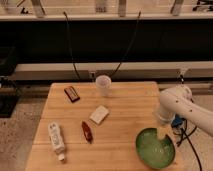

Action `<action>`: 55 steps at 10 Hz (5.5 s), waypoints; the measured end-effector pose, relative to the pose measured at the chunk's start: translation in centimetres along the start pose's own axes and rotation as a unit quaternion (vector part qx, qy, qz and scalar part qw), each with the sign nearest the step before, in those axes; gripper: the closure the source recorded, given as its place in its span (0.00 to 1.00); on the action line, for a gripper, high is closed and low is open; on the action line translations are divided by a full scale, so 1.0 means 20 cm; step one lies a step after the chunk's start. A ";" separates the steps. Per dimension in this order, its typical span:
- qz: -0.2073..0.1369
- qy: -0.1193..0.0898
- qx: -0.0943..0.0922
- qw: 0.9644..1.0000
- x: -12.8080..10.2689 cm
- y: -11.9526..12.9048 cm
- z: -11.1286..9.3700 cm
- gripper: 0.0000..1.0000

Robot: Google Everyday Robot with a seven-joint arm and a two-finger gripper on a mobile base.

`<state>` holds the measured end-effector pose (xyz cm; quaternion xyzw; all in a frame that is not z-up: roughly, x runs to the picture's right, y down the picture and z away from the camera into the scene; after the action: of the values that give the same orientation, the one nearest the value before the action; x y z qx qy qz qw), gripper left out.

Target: Drag the ceramic bowl in a circle

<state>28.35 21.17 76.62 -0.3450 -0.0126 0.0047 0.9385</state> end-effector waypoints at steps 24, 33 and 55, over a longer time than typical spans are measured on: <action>-0.027 -0.009 -0.016 0.999 -0.09 -0.02 0.14 1.00; -0.062 0.004 -0.020 0.998 -0.31 -0.18 0.10 1.00; -0.120 0.017 -0.034 0.992 -0.58 -0.28 0.02 1.00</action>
<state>16.70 16.91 80.39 -0.3728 -0.0382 -0.1139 0.9201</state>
